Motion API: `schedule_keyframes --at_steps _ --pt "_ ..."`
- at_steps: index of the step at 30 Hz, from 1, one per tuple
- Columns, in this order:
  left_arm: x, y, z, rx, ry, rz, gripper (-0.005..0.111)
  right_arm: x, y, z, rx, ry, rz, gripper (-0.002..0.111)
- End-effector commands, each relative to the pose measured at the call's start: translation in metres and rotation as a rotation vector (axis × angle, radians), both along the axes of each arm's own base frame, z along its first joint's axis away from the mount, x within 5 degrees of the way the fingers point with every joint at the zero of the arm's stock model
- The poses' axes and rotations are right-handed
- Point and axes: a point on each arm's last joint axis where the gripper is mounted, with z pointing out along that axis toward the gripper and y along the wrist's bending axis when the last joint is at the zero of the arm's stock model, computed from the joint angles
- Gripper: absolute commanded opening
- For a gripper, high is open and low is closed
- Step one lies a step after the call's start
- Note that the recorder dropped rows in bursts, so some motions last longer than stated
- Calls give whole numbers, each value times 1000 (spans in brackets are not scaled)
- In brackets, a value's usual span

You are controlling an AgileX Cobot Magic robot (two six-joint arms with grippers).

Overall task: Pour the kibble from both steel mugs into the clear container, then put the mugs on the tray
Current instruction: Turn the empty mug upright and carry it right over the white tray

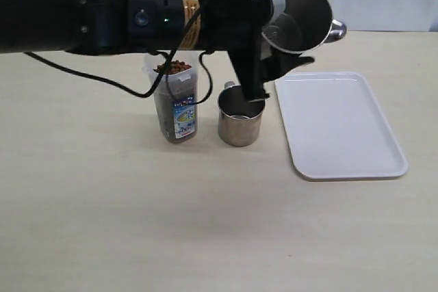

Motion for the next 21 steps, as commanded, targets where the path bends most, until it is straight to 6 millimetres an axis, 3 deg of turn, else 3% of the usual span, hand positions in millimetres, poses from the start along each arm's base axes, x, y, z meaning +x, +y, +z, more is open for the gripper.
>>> schedule_keyframes --at_steps 1,7,11,21 --pt "25 -30 -13 -237 149 -20 0 0 0 -1 6 3 -1 5" --pt "52 -70 -59 -298 234 -31 0 0 0 -1 6 3 -1 5" --pt "63 -89 -79 -352 281 1 0 0 0 -1 6 3 -1 5" --pt "61 -127 -129 -280 348 56 0 0 0 -1 6 3 -1 5"
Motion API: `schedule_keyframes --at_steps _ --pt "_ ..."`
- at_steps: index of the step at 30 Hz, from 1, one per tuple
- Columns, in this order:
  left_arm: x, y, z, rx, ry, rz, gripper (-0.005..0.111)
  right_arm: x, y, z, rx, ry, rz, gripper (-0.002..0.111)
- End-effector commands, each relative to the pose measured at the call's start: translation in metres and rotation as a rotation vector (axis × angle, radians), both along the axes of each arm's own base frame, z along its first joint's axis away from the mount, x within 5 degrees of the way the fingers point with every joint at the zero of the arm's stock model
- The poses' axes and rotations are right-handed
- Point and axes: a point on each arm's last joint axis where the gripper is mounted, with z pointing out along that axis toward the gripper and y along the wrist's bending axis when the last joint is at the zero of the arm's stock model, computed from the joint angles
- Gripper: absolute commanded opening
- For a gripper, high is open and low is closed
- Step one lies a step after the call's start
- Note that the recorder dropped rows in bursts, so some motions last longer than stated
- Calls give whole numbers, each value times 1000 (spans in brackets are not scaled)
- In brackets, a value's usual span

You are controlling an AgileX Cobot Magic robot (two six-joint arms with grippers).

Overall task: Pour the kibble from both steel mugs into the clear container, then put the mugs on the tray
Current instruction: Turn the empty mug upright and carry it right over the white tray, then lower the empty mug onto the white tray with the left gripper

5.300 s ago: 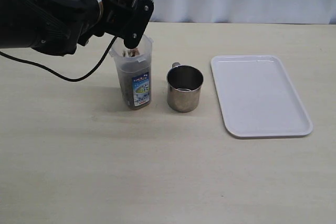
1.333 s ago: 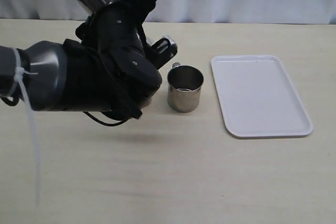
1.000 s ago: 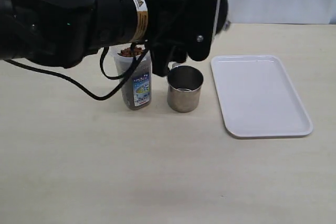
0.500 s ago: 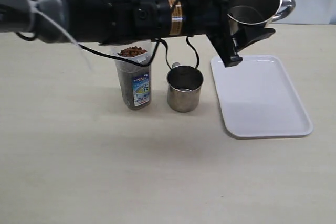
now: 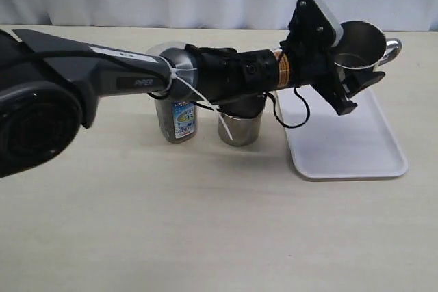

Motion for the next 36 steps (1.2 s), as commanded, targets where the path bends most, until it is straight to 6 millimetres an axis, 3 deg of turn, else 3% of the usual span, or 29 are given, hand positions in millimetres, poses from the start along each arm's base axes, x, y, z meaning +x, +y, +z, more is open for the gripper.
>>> schedule_keyframes --at_steps 1,8,17,36 --pt "-6 -16 -14 56 38 40 0 0 0 -1 6 3 -1 5" --pt "-9 -27 -23 96 60 68 0 0 0 -1 6 3 -1 5" --pt "1 -23 -54 6 259 195 0 0 0 -1 6 3 -1 5" --pt "29 0 -60 39 293 300 0 0 0 -1 6 3 -1 5"
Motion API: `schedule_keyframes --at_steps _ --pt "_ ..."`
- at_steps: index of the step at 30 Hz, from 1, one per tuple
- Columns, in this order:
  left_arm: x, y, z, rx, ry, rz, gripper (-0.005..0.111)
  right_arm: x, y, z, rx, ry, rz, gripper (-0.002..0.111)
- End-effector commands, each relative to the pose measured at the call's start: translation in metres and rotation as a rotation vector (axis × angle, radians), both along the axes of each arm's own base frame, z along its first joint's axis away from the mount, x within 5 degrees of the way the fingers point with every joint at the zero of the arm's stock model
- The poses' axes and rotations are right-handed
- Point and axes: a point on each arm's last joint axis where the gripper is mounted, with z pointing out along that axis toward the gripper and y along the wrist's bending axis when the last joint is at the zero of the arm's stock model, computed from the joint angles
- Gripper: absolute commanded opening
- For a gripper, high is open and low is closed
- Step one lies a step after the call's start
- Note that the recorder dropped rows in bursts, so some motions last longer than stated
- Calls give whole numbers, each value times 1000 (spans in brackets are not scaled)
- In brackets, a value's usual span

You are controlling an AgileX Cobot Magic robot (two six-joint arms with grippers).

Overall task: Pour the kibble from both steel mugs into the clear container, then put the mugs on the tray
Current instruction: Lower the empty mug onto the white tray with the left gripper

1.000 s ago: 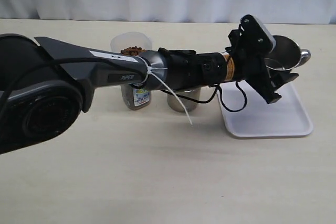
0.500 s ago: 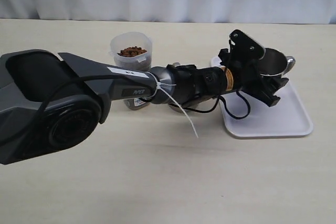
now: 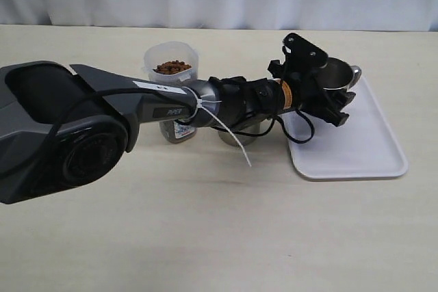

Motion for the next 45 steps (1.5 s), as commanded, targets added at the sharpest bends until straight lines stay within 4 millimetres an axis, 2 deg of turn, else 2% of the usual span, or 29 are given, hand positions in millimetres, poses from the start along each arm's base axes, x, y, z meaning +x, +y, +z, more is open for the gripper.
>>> schedule_keyframes --at_steps 1,6,15,20,22,30,33,39,44,45 --pt "10 7 7 -38 -10 22 0 0 0 -1 6 3 -1 5" --pt "17 13 3 -41 -8 37 0 0 0 -1 6 3 -1 5" --pt "22 0 -15 -57 -3 33 0 0 0 -1 6 3 -1 5" --pt "26 0 -18 -1 13 62 1 0 0 -1 6 3 -1 5" --pt "27 0 -17 10 7 58 8 0 0 -1 6 3 -1 5" --pt "24 -3 -16 -1 -4 41 58 0 0 -1 6 3 -1 5" --pt "22 -5 -15 -15 -11 32 71 0 0 -1 6 3 -1 5" --pt "24 -7 -9 -20 -21 36 81 0 0 -1 6 3 -1 5" --pt "27 -7 11 -7 -36 54 81 0 0 -1 6 3 -1 5" --pt "28 -6 21 -1 -39 66 81 0 0 -1 6 3 -1 5"
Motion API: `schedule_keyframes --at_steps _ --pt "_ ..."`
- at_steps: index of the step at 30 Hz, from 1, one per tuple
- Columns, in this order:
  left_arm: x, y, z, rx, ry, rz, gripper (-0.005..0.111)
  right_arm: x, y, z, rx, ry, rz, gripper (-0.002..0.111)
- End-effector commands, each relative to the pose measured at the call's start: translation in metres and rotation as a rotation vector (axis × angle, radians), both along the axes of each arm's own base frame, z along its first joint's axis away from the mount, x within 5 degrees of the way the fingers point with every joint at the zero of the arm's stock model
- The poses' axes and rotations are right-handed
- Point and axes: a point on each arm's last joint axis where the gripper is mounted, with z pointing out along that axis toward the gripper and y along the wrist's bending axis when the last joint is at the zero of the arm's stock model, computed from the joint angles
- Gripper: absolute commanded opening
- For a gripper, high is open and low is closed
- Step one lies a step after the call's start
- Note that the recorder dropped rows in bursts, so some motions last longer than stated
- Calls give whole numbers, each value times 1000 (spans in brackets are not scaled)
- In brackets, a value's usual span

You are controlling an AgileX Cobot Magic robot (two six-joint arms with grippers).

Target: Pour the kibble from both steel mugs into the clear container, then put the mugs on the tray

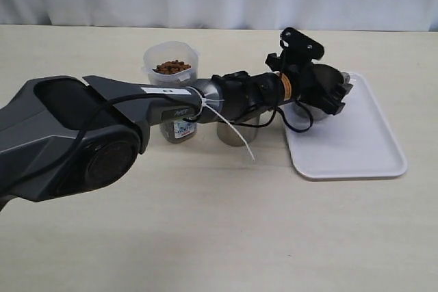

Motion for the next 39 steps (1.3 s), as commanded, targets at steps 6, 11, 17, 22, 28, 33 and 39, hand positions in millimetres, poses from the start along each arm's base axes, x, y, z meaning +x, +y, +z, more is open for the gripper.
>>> schedule_keyframes --at_steps 6,11,17,22,28,33,39 --pt "-7 -8 75 -33 -60 14 81 0 0 -1 6 3 -1 5" --pt "-30 15 163 219 25 213 47 0 0 -1 6 3 -1 5" --pt "-64 77 238 543 5 348 0 0 0 -1 6 3 -1 5" --pt "-118 128 247 476 -2 266 0 0 0 -1 6 3 -1 5" --pt "-196 211 242 234 -57 157 0 0 0 -1 6 3 -1 5" --pt "-258 290 226 85 -130 176 0 0 0 -1 6 3 -1 5" --pt "-317 346 189 -37 -188 224 0 0 0 -1 6 3 -1 5"
